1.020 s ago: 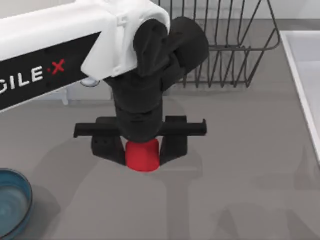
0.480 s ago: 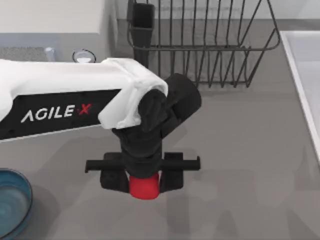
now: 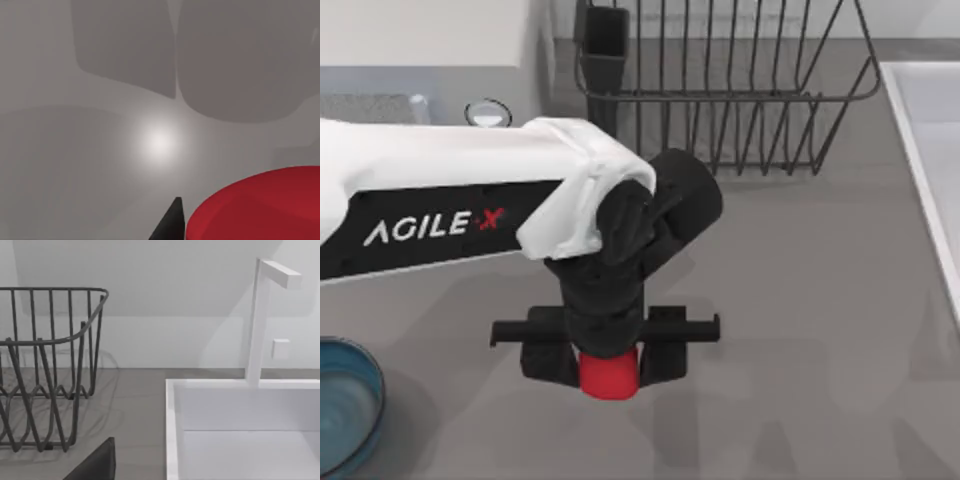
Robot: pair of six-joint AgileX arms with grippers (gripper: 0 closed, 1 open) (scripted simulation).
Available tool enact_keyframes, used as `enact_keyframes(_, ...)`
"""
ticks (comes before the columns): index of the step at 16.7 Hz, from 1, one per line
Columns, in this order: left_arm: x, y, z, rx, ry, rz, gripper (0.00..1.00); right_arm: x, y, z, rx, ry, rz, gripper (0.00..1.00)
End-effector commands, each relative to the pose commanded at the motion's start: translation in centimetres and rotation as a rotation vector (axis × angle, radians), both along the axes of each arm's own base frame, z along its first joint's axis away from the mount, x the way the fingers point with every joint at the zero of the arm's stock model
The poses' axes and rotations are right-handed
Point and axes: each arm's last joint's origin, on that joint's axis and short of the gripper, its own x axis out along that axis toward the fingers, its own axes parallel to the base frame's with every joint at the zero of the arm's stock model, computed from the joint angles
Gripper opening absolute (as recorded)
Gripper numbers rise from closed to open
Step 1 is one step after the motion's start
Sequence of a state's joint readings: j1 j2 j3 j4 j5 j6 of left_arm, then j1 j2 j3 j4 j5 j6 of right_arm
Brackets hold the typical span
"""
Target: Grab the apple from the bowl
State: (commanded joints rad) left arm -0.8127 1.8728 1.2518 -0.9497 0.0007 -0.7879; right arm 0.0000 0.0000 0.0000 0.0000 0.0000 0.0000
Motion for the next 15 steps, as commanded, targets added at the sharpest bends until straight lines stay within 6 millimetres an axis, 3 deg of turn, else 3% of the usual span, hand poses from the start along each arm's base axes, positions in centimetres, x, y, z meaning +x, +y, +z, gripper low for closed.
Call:
enact_keyframes(9,0.00,0.00,0.00,0.000,0.000,0.000,0.98,0.00,0.00,0.00,0.000,0.000,0.000,1.00)
enact_keyframes(15,0.00,0.00,0.00,0.000,0.000,0.000,1.00,0.00,0.00,0.00,0.000,0.000,0.000,1.00)
